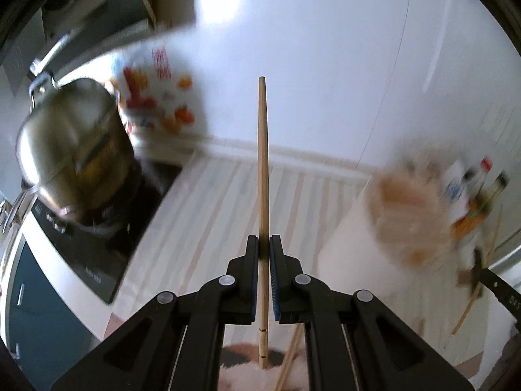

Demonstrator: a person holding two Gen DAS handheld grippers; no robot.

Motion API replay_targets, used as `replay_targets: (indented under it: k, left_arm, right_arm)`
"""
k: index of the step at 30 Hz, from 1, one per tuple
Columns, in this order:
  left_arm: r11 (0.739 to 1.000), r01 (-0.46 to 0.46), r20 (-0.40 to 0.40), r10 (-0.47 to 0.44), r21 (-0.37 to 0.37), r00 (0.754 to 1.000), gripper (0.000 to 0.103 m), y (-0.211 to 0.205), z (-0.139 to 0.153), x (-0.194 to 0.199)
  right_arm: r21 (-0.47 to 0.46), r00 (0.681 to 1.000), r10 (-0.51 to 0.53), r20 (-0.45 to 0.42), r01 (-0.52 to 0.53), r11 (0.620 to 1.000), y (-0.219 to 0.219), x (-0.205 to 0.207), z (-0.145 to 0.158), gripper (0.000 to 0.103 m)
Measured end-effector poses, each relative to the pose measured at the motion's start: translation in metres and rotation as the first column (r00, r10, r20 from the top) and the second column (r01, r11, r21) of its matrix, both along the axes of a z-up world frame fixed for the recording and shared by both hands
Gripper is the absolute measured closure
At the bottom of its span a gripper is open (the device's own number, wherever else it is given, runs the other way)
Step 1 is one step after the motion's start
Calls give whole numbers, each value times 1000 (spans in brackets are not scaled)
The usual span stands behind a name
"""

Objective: Organize utensils
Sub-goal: 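Lift the left gripper's chopstick over the pink holder while the right gripper carries its own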

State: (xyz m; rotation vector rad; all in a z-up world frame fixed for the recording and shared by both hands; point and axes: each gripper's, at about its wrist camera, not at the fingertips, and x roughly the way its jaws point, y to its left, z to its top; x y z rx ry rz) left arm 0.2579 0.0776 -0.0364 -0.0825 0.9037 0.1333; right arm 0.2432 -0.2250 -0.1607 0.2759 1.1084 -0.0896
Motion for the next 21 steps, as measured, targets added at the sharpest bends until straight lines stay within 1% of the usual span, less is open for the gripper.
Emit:
replay_targets:
  k: [2, 3, 6, 9, 12, 14, 17, 21]
  left_arm:
    - [1000, 6, 48, -5, -25, 999, 99, -3, 24, 4]
    - [999, 13, 69, -11, -40, 998, 99, -5, 37, 8]
    - [995, 28, 114, -16, -96, 993, 99, -7, 63, 21]
    - [987, 44, 139, -23, -152, 990, 99, -14, 82, 38]
    - [975, 56, 147, -24, -217, 989, 99, -25, 89, 54]
    - [964, 63, 142, -26, -259, 989, 99, -29, 88, 66]
    - [955, 69, 145, -27, -288, 989, 99, -38, 84, 81]
    - [951, 76, 157, -29, -300, 987, 99, -49, 73, 102]
  right_arm:
    - [14, 999, -13, 49, 13, 1000, -6, 10, 21, 96]
    - [26, 996, -20, 89, 18, 1000, -9, 17, 38, 96]
    - [43, 984, -23, 174, 16, 999, -10, 40, 80, 96]
    - [42, 968, -14, 250, 3, 999, -4, 65, 112, 96]
    - [27, 954, 1, 301, -9, 1000, 5, 90, 127, 96]
    - [36, 948, 4, 317, -17, 999, 12, 107, 132, 96]
    - [58, 943, -7, 333, -13, 998, 19, 130, 135, 96]
    - [96, 940, -28, 339, -5, 995, 24, 154, 123, 96]
